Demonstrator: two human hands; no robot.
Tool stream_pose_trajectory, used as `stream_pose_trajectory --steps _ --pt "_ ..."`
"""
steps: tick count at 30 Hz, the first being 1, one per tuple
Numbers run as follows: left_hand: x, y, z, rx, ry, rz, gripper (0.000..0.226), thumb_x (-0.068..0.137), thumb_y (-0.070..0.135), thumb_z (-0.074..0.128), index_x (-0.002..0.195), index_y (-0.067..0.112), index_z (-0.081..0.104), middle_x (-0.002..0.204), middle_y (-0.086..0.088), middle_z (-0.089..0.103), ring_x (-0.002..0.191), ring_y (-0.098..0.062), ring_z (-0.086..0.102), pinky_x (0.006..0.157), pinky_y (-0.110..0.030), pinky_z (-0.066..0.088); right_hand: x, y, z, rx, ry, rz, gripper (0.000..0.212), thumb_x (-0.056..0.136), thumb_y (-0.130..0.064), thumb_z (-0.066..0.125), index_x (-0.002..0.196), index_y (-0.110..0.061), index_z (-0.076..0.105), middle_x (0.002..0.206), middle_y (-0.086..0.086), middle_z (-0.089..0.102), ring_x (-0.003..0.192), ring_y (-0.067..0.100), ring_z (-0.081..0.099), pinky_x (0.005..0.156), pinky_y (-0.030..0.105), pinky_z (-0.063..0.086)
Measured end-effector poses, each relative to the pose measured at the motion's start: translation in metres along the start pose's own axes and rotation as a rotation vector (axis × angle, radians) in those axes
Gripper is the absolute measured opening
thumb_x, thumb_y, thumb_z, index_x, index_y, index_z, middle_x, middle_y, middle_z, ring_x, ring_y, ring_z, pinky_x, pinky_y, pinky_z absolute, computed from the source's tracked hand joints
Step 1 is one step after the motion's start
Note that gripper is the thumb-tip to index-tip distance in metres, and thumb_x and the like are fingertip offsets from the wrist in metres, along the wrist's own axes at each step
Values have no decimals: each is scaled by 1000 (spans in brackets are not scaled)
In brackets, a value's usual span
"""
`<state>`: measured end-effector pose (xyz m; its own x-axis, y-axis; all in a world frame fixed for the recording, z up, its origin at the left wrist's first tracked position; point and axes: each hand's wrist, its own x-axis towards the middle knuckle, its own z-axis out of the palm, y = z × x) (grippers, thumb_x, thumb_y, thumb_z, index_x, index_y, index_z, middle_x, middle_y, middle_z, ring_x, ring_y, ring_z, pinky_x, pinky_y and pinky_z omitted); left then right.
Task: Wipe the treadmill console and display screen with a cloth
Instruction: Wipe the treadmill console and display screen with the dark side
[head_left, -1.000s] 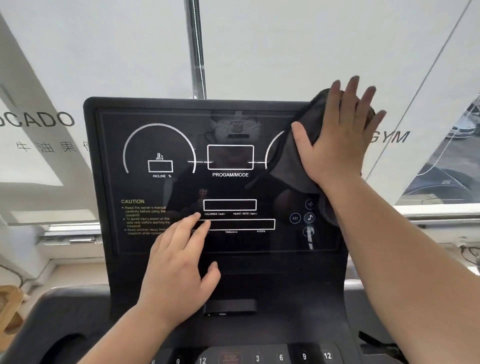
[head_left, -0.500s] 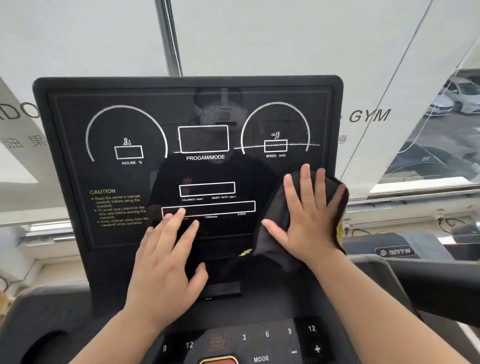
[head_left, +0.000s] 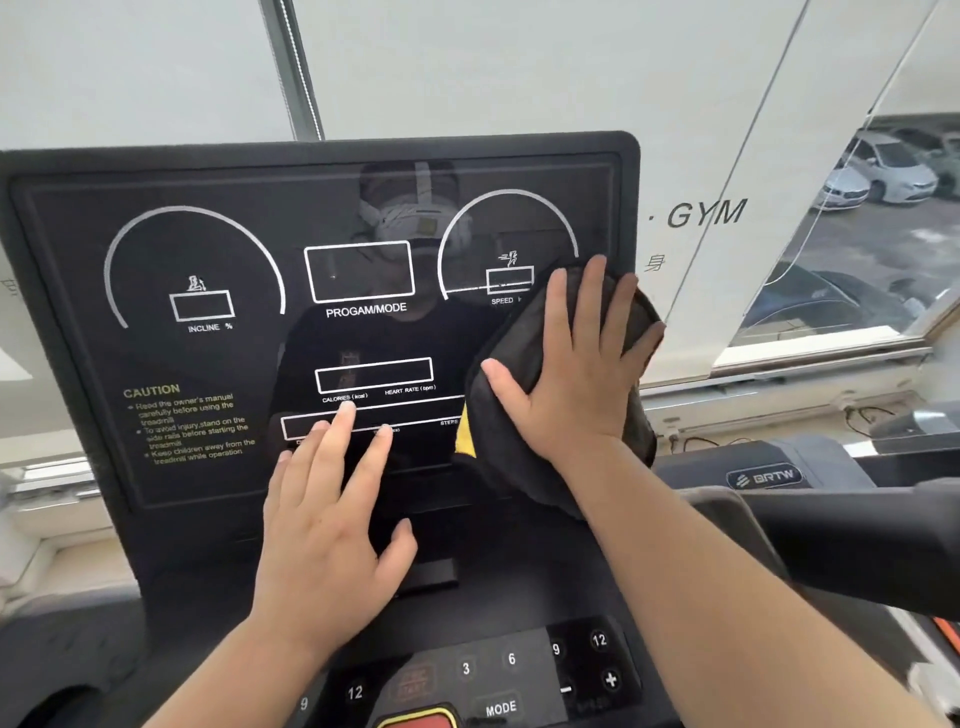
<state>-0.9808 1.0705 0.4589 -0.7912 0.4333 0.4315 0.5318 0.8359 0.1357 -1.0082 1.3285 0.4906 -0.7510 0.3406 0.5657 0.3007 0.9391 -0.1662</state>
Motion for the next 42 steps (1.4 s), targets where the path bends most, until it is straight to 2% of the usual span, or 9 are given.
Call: stream_pose_trajectory --steps 5,11,16,22,28,32,37,40,42 --pt "8 2 8 46 47 46 70 75 46 56 138 16 61 158 -16 39 140 -45 39 112 -64 30 -57 33 27 -42 -69 -142 104 84 -79 43 162 -18 12 171 17 1 156 45 -3 121 71 10" --pt "10 0 11 40 70 52 67 76 44 57 135 15 63 157 -17 40 139 -44 40 109 -63 35 21 28 -5 14 34 -174 104 84 -77 48 163 -18 15 171 17 4 156 46 -1 125 63 11" --pt "10 -3 10 35 54 58 68 76 45 56 137 16 62 158 -14 39 140 -42 40 109 -62 35 103 10 -44 37 110 -180 99 88 -77 43 164 -22 12 173 12 2 157 43 -3 126 59 6" --pt "7 -8 8 39 57 59 67 76 44 58 137 16 61 157 -13 41 141 -41 40 110 -63 34 80 7 -36 0 102 -164 95 92 -75 40 164 -21 14 172 13 5 158 41 2 125 61 9" --pt "-17 -9 18 5 49 71 62 77 43 57 131 13 66 153 -15 46 137 -40 44 108 -61 37 -47 35 14 -21 -107 -193 95 91 -72 43 163 -18 13 172 16 0 157 41 -4 124 65 7" --pt "-39 -9 25 -4 0 90 59 77 41 56 128 13 68 151 -15 47 136 -41 45 106 -62 39 -132 53 40 -62 -292 -180 97 91 -76 36 162 -16 8 169 12 -22 155 39 -21 121 71 10" --pt "-59 -7 24 -8 -53 106 57 75 38 59 126 14 68 148 -15 50 134 -40 47 106 -60 39 -166 51 37 -113 -484 -150 100 91 -80 26 159 -21 -18 161 12 -40 150 40 -31 123 68 3" --pt "-76 -10 22 -17 -108 103 57 76 39 59 126 14 68 143 -14 54 131 -39 50 105 -57 41 -185 48 21 -95 -614 -151 99 93 -79 24 161 -20 -16 164 12 -36 152 39 -30 124 64 -4" --pt "-90 -15 23 -12 -140 73 56 75 40 58 124 14 69 138 -12 57 128 -38 52 104 -55 42 -212 40 6 -45 -674 -219 94 94 -78 25 164 -21 -2 171 10 -19 157 36 -17 125 63 2"
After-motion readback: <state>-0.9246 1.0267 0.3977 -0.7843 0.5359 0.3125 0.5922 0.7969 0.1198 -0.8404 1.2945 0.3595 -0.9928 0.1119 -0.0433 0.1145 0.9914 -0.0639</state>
